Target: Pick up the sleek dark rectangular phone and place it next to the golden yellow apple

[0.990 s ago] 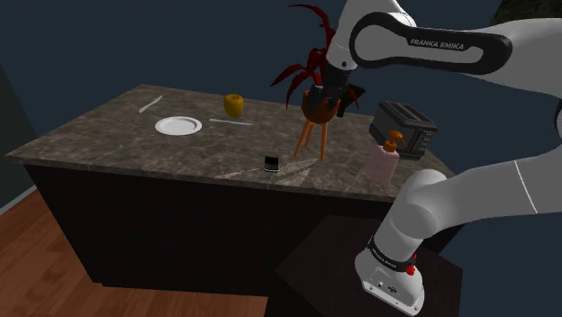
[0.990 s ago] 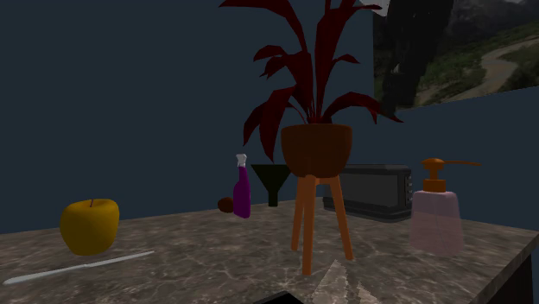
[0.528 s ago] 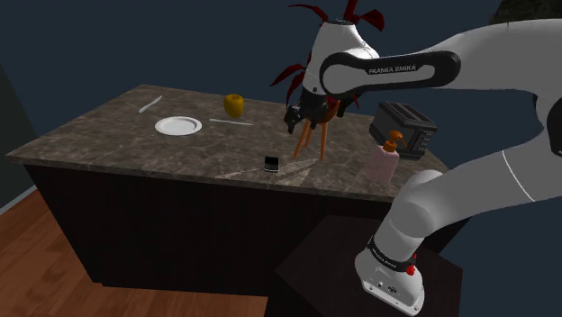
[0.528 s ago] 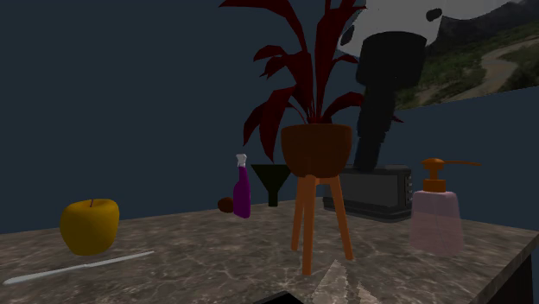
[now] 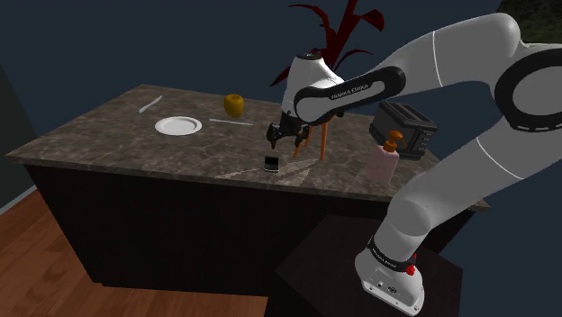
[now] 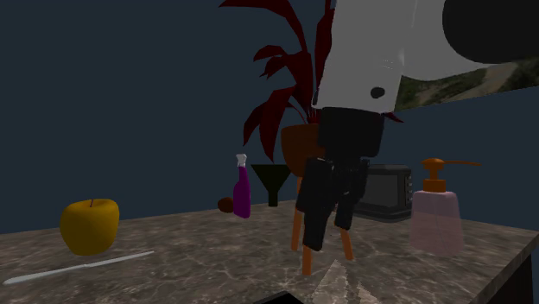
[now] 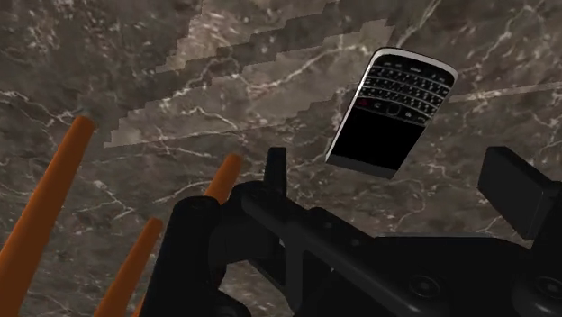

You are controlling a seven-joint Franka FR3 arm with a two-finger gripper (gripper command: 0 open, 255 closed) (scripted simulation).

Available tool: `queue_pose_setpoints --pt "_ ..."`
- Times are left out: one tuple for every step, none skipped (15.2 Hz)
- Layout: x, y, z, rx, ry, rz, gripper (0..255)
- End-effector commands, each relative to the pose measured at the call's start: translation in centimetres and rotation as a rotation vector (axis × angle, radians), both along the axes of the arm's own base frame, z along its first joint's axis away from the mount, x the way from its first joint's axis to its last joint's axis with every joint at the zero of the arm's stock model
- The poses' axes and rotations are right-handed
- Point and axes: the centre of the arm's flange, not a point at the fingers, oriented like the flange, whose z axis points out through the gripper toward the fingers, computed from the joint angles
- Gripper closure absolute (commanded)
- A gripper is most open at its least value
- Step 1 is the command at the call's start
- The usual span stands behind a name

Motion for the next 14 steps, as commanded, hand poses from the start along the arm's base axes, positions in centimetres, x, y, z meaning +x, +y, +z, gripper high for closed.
queue_pose_setpoints --pt "1.8 0.3 -2.5 0.009 -0.003 -0.055 0" --pt "2.6 0.4 -3.6 0.012 -0.004 -0.080 0" --pt "3.3 0.4 -4.7 0.015 -0.005 -0.106 0" --pt "4.0 0.4 -5.8 0.019 -0.005 -0.132 0" --pt "4.7 0.4 -6.8 0.022 -0.006 -0.156 0" --pt "4.8 0.4 -7.4 0.022 -0.006 -0.156 0" --pt "4.9 0.3 -7.9 0.022 -0.006 -0.156 0" --pt "5.0 0.2 -8.4 0.022 -0.006 -0.156 0" --pt "5.1 0.1 -8.9 0.022 -0.006 -0.156 0" --pt "5.1 0.1 -9.4 0.022 -0.006 -0.156 0" --pt "5.2 0.0 -9.9 0.022 -0.006 -0.156 0" --pt "5.3 -0.1 -10.5 0.022 -0.006 -0.156 0" --pt "5.3 -0.1 -10.8 0.022 -0.006 -0.156 0" --pt "5.3 -0.1 -10.8 0.022 -0.006 -0.156 0"
